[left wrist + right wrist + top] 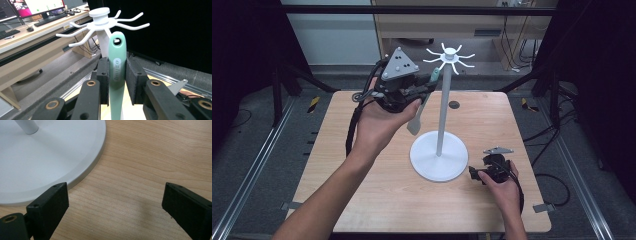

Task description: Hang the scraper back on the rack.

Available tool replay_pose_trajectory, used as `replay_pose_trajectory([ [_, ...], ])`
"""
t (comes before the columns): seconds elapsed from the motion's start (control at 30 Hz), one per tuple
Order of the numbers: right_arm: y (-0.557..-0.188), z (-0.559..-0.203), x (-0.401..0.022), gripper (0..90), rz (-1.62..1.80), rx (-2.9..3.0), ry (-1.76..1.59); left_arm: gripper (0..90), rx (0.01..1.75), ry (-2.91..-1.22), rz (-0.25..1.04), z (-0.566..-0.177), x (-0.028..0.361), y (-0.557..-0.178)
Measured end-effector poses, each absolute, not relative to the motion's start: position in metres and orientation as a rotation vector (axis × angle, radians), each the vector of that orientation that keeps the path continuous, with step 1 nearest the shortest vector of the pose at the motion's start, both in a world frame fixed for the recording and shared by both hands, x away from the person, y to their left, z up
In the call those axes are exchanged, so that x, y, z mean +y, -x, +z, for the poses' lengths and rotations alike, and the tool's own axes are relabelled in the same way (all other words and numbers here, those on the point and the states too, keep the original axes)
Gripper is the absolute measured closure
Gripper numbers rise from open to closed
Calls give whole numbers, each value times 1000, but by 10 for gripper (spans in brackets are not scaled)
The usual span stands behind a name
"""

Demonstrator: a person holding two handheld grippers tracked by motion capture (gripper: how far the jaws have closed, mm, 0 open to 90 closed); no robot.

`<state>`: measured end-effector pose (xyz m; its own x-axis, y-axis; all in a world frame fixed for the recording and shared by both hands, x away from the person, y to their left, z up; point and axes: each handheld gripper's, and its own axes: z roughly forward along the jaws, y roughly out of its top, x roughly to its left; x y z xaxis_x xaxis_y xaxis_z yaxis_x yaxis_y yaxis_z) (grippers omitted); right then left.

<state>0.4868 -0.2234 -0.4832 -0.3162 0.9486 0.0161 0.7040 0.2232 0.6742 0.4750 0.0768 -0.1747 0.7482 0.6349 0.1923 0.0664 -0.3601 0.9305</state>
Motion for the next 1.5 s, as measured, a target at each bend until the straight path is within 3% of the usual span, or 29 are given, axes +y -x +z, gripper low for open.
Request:
replay_pose_trajectory([
  [1.5, -486, -480, -222, 74, 860, 2092, -1500, 734, 567, -1812, 643, -185, 73, -486],
])
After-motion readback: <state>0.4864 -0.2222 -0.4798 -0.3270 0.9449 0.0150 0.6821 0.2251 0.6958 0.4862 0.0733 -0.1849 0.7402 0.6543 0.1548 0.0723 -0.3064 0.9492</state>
